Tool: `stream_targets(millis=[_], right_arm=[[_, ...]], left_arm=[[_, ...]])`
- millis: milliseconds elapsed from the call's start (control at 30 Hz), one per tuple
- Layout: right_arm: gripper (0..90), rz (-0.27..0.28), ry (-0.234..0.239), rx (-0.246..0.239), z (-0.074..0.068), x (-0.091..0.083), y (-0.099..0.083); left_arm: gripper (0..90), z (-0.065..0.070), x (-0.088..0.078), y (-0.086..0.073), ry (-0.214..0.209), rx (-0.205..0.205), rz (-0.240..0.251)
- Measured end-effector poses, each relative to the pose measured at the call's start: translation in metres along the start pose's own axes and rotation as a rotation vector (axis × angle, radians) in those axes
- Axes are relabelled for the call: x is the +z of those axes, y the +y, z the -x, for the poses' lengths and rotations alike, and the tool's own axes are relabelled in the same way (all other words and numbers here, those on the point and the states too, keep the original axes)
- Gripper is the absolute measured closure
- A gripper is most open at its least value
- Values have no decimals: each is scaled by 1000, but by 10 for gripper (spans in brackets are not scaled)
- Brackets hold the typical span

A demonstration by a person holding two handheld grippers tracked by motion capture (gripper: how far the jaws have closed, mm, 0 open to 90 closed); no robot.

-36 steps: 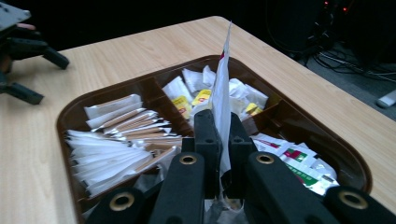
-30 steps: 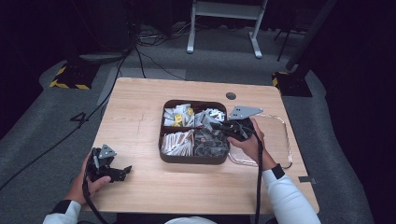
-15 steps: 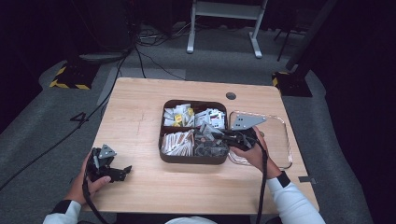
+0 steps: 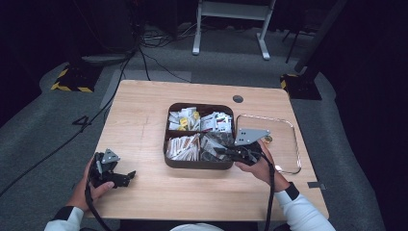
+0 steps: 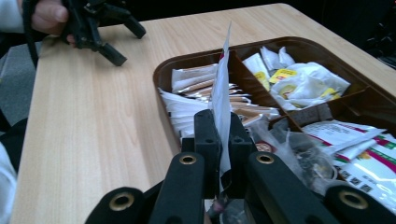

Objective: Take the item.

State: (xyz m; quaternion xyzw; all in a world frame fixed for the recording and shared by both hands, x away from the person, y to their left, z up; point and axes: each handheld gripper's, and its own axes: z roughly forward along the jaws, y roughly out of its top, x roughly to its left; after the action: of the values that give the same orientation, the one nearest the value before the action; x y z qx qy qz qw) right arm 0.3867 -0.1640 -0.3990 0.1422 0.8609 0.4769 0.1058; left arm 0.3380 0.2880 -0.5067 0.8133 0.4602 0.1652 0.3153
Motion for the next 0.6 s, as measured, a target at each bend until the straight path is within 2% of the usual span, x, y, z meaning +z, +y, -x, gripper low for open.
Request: stream_targets(millis=[400,600], right_arm=[[881,-19,96,-48,-24,11,-5],[881,-45,122,-76,-32,18,-8]], left_arm=[[3,0,0,0,0,0,0],[3,0,0,0,0,1,0]])
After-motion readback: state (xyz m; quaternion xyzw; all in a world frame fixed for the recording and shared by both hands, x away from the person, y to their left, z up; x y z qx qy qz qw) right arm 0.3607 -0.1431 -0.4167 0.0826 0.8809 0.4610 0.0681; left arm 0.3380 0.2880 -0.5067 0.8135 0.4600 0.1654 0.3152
